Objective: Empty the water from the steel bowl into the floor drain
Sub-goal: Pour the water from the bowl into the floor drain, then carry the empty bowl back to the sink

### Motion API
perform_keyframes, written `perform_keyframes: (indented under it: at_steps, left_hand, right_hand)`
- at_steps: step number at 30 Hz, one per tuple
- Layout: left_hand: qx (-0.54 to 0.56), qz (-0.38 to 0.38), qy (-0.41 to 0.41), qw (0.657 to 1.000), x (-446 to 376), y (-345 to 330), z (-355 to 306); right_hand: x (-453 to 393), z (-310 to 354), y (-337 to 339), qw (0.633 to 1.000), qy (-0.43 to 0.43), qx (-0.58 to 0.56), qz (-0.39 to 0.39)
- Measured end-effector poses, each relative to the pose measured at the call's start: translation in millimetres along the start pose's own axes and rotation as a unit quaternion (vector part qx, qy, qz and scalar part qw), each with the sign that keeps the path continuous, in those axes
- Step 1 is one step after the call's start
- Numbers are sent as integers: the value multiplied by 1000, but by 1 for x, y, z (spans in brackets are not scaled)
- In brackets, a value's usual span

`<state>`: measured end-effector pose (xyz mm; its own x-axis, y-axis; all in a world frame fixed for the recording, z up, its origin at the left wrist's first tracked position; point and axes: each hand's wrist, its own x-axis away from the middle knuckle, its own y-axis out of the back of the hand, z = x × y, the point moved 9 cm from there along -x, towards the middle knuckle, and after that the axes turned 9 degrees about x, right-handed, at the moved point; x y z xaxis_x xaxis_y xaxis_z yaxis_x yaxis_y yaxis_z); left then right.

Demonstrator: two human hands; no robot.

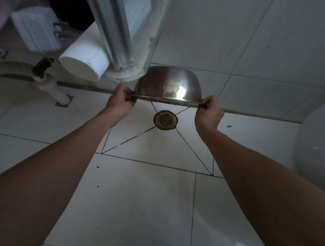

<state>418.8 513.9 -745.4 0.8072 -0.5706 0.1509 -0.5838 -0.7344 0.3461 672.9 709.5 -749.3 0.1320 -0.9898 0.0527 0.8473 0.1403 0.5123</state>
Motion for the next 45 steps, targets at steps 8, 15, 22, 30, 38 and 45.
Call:
perform_keyframes:
  at_steps: [8, 15, 22, 30, 38, 45]
  left_hand:
    - [-37, 8, -11, 999, 9, -4, -12]
    - [-91, 14, 36, 995, 13, 0, -4]
    - [-72, 20, 115, 991, 27, 2, 18]
    - [-94, 58, 168, 980, 55, 27, 21]
    - [-66, 23, 182, 981, 93, 89, 22]
    - [26, -88, 227, 970, 168, 177, 19]
  right_hand:
    - [8, 2, -1, 996, 2, 69, 52]
    - [14, -4, -6, 986, -40, 124, 106]
    - [31, -9, -10, 965, -79, 172, 181]
    - [53, 4, -17, 933, -80, 215, 277]
    - [101, 34, -21, 896, -110, 170, 395]
    - [178, 67, -20, 893, -153, 104, 410]
